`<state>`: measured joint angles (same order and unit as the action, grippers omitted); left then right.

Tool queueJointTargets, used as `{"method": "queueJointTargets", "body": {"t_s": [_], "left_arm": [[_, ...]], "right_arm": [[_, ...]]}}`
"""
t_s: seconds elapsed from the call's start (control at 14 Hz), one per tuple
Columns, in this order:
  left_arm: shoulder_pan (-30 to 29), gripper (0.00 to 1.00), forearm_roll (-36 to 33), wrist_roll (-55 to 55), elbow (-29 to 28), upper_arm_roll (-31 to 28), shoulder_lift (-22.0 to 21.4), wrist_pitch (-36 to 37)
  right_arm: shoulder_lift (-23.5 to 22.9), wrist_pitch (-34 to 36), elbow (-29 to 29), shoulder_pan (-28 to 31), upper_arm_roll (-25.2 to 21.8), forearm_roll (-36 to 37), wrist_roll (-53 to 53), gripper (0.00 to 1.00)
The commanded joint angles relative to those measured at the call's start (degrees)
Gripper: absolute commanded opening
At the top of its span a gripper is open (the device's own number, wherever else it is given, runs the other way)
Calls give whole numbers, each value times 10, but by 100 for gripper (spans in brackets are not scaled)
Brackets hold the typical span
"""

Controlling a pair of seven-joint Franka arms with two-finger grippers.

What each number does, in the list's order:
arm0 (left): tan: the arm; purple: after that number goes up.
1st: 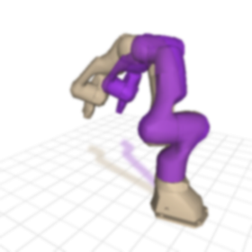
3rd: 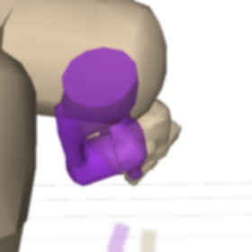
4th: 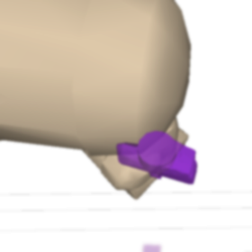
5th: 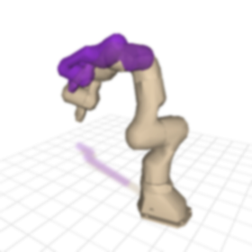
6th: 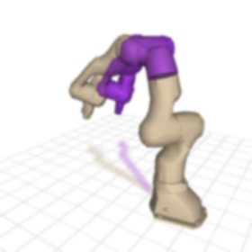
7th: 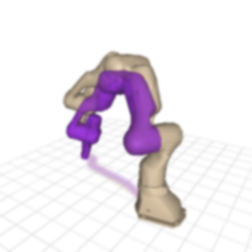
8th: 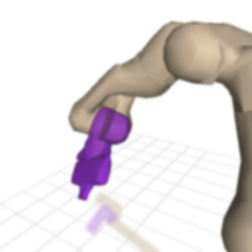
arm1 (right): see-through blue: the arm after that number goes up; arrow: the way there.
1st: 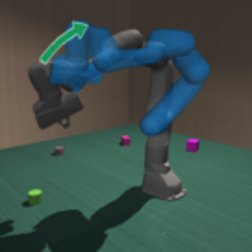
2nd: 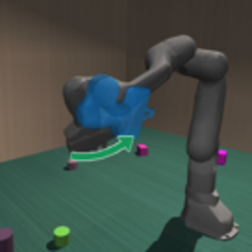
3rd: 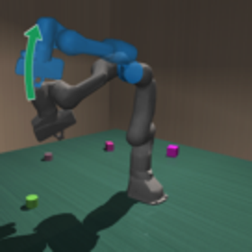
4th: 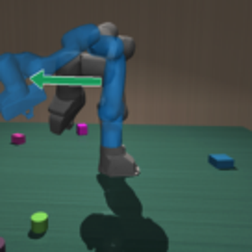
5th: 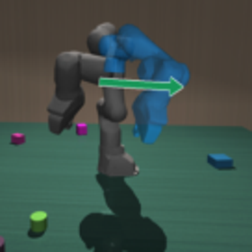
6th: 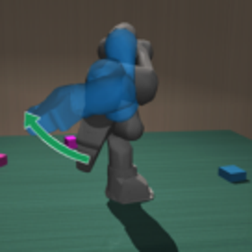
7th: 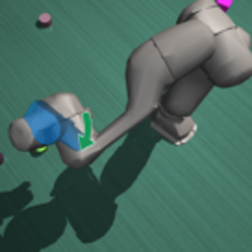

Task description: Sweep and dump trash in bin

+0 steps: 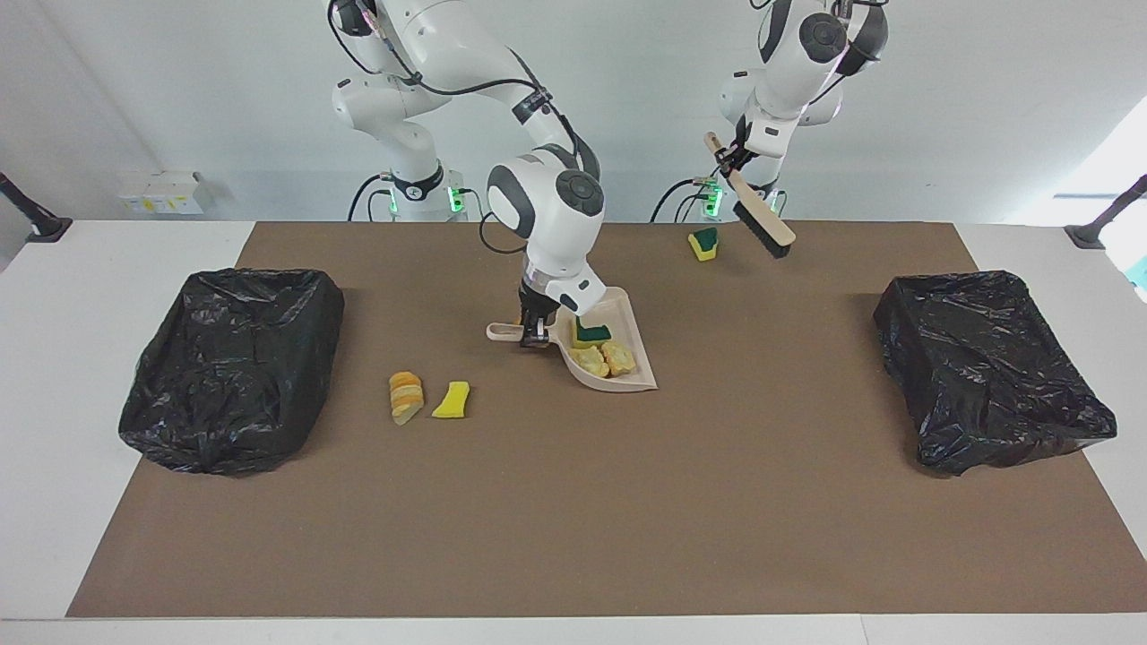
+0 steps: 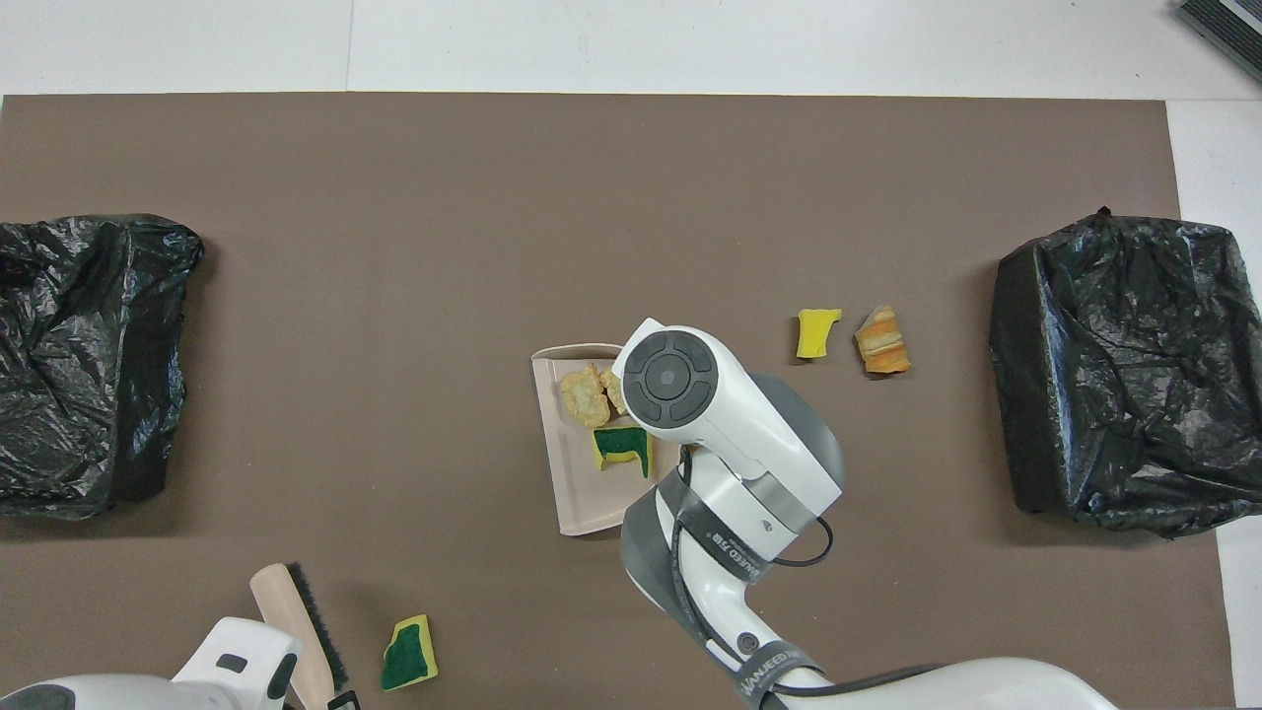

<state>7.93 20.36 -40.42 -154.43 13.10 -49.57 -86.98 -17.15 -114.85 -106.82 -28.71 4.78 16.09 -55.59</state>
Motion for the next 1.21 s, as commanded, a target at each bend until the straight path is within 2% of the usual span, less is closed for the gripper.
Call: {"method": "queueJointTargets", "body": {"t_s": [0.0, 0.5, 0.64, 0.86, 1.14], "left_arm": [[-2, 0, 27, -12, -40, -5, -30, -9], [6, 0, 42, -22, -103, -2, -89, -28], [11, 0, 50, -23, -115, 3, -89, -45], [41, 0, 52, -26, -133, 3, -84, -85], [157, 0, 53, -71, -155, 16, -55, -182]], "right_arm": [[4, -25, -15, 8, 5, -4, 0, 0], [4, -32, -17, 10, 5, -5, 1, 0], [4, -32, -17, 11, 5, -5, 1, 0], [4, -32, -17, 11, 5, -5, 1, 0], [4, -35, -21, 11, 6, -5, 1, 0]]}}
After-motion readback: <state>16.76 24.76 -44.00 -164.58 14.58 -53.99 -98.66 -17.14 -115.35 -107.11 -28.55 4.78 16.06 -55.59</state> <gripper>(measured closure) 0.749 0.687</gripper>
